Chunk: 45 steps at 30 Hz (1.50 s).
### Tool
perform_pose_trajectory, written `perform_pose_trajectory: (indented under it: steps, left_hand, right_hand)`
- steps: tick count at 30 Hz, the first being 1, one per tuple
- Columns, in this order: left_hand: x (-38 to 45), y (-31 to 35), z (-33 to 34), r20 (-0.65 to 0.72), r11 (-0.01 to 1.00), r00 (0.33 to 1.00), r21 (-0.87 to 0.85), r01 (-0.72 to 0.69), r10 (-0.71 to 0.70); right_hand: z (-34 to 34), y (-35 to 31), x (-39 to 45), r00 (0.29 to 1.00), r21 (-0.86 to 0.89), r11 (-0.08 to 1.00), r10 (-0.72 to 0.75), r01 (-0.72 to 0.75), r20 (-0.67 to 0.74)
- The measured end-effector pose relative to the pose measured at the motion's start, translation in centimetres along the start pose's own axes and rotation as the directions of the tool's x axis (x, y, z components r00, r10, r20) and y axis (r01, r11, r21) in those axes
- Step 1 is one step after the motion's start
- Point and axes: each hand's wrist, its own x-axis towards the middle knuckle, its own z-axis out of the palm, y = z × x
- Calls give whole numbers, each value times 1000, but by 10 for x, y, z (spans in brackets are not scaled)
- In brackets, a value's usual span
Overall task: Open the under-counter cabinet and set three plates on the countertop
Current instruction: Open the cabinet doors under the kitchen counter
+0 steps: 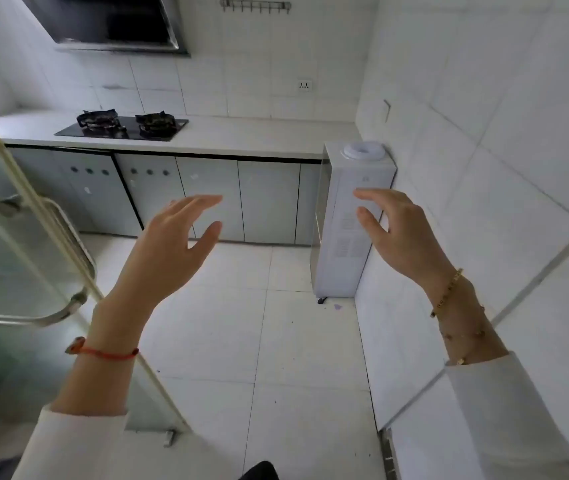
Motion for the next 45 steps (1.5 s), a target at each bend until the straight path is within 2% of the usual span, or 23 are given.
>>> perform_pose_trajectory:
  steps: [11,28,38,45]
  left_hand:
    - [57,-55,55,6,992,992,-11,123,-123]
    - [252,-193,109,52,978,979,75,192,-196]
    - [339,-264,148,8,954,959,103,281,-283]
    - [431,-321,186,-35,930,943,153,334,-332]
  right_hand:
    - [68,49,78,998,1,999,40,-40,52]
    - [181,104,312,996,43,999,14,-17,85]
    - [264,153,428,991,105,994,-42,29,125]
    - [319,198,545,983,151,986,-97,72,159]
